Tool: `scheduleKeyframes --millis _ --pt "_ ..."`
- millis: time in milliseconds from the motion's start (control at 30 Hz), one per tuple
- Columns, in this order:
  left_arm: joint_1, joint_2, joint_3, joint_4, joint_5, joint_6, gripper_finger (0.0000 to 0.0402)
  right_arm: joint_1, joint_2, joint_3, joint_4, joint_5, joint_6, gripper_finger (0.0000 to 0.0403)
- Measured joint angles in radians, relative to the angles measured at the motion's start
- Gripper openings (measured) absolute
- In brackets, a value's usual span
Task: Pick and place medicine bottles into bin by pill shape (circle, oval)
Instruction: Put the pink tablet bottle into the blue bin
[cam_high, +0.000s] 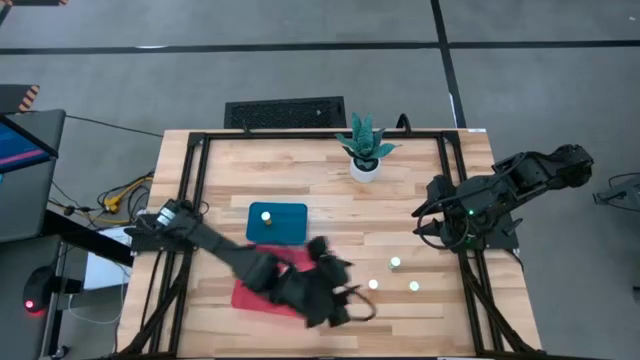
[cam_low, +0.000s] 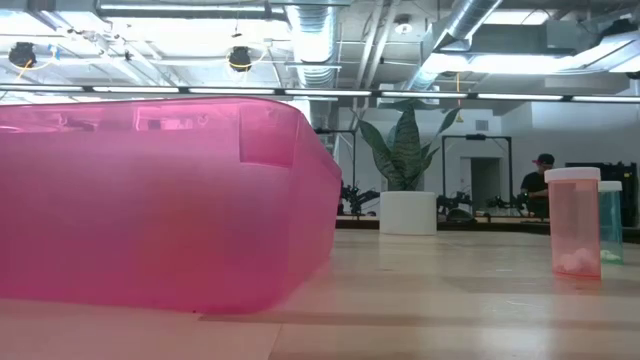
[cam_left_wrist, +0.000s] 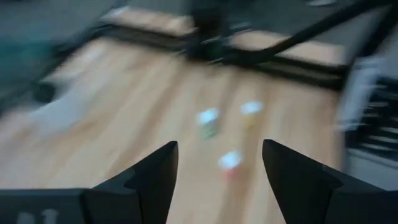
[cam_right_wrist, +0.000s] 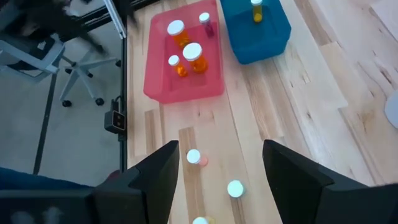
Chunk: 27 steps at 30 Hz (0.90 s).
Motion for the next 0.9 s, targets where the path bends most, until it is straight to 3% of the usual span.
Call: scheduleKeyframes --millis 133,367,633,900 --pt "0.09 0.054 -0.025 0.265 0.211 0.236 0.0227 0.0 0.0 0.0 0.0 -0.036 -0.002 0.024" --pt "0.17 0.203 -0.026 0.425 0.362 0.364 0.0227 0.0 -0.001 0.0 -0.012 -0.057 -0.002 0.024" --pt "0.175 0.353 -0.027 0.482 0.389 0.372 0.0227 0.0 -0.001 0.0 -0.026 -0.059 -0.005 0.024" --pt "0.173 0.379 -0.05 0.477 0.348 0.347 0.0227 0.0 -0.001 0.0 -0.031 -0.073 -0.005 0.024"
